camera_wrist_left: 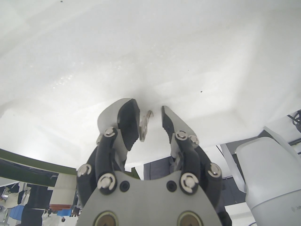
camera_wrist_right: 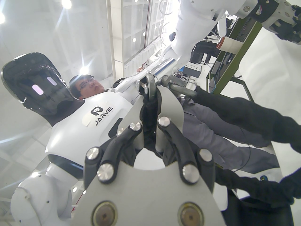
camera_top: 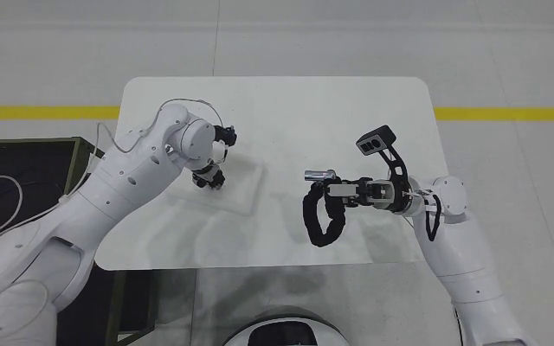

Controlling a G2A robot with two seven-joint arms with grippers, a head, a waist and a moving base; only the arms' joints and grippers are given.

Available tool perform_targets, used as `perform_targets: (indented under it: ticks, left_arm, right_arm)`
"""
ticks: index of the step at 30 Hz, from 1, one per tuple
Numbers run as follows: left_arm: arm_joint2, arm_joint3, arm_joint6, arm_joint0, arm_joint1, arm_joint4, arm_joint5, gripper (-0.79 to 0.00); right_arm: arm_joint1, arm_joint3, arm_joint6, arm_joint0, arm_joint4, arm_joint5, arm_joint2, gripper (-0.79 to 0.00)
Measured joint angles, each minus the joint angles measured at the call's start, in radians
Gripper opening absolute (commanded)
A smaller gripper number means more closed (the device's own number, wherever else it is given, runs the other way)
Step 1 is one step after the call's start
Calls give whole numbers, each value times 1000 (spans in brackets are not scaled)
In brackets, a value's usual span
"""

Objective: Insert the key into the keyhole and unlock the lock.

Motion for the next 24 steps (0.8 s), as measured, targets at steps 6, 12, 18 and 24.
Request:
perform_targets:
  ticks: [6,12,18,24]
  left_arm:
    - [-21,-48,0,-8,33,-10,16,-9]
    - [-40,-84,0,-9,66,-36,23,-225]
    - [-27,-105,0,-13,83,-50,25,-419]
    - [-1,-93,0,-26,83,-60,23,-499]
  right_arm:
    - [0,0,0,0,0,0,0,-785]
    - [0,0,0,0,0,0,0,-785]
    - [0,0,0,0,0,0,0,-785]
    - [0,0,0,0,0,0,0,-785]
